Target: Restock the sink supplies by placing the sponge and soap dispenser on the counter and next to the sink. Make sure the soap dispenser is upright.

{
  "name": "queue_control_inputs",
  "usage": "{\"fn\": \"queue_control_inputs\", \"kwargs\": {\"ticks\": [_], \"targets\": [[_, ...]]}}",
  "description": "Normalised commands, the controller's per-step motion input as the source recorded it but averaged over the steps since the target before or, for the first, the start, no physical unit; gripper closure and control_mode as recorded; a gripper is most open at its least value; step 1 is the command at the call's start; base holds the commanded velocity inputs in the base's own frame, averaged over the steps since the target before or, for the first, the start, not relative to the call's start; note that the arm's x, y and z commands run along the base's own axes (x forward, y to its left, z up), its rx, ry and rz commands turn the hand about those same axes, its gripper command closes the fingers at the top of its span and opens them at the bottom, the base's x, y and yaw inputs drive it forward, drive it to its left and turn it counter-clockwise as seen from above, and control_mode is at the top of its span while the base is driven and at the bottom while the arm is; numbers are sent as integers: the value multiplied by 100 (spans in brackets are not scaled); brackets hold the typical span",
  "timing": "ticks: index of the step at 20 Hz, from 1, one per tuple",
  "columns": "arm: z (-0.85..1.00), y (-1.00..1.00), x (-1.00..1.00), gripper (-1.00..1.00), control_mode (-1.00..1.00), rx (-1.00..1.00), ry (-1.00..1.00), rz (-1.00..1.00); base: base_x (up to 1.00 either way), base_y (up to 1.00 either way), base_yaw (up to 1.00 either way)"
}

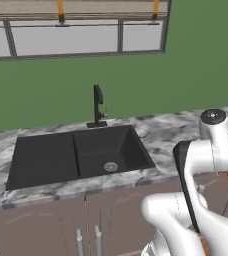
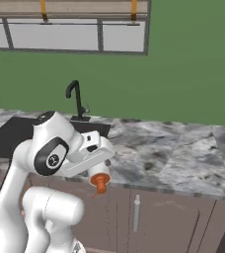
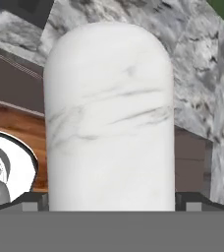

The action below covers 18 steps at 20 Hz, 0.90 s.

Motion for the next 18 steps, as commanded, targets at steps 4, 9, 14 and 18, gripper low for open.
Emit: {"fn": "queue_control_inputs", "kwargs": {"ticks": [4, 9, 14, 18], "targets": [[0, -4, 33, 100, -100, -3, 18, 13, 9, 0, 3], [0, 1, 100, 100, -100, -25, 61, 20, 0, 0, 0], [-8, 5, 100, 100, -100, -28, 67, 21, 0, 0, 0], [-42, 0, 89, 100, -100, -20, 26, 17, 0, 0, 0]]}}
